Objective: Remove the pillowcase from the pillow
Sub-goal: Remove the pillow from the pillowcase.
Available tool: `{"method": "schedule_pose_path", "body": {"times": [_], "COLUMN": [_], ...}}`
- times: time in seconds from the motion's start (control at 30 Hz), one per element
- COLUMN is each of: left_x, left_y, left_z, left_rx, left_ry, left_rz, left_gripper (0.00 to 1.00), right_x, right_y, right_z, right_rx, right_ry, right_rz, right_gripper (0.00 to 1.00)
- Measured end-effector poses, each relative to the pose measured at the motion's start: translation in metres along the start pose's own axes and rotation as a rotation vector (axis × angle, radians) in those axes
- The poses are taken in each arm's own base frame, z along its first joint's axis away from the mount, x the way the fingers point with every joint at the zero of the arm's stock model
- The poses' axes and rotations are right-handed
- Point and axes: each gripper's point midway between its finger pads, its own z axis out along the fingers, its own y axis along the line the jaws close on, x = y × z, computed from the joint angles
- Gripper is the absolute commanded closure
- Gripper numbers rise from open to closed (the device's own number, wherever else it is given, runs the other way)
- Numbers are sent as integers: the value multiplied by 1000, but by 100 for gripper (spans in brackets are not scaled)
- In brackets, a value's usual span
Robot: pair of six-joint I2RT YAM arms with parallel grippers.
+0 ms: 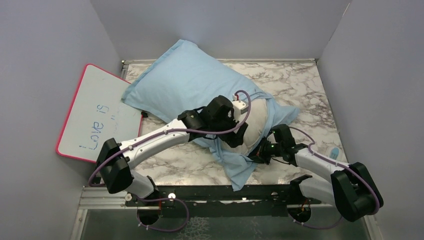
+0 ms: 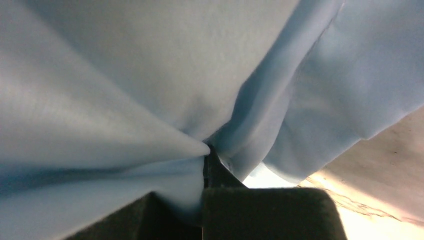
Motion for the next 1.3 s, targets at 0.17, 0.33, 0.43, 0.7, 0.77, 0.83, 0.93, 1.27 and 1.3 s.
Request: {"method": "schedule_pose_path", "body": {"times": [0.17, 0.33, 0.43, 0.7, 0.77, 0.83, 0.93, 1.27, 1.3], "left_x": [17, 35, 43, 50, 51, 51, 46, -9, -18], "left_y": [-20, -14, 0, 22, 23, 24, 21, 23, 22], "left_z": [4, 19, 34, 71, 77, 83, 87, 70, 68], "left_rx": [-63, -162, -231, -343, -341, -328, -285, -96, -73], "left_ry": [17, 65, 102, 121, 119, 118, 128, 119, 111], "left_rz": [82, 122, 129, 115, 112, 99, 78, -114, -139], "left_gripper": [17, 17, 21, 61, 86, 100, 100, 100, 100], "right_x": [-1, -1, -1, -2, -2, -1, -2, -11, -13], "right_y": [3, 3, 4, 4, 2, 1, 1, 9, 11], "right_z": [-1, -2, -3, -8, -9, -9, -10, -9, -8], "right_rx": [0, 2, 2, -2, -1, 0, -6, -38, -44], "right_ry": [-1, -6, -12, -40, -47, -53, -60, -86, -91], "right_rz": [4, 8, 9, 9, 10, 13, 6, -87, -97], "right_gripper": [98, 98, 98, 99, 98, 98, 98, 98, 97]}}
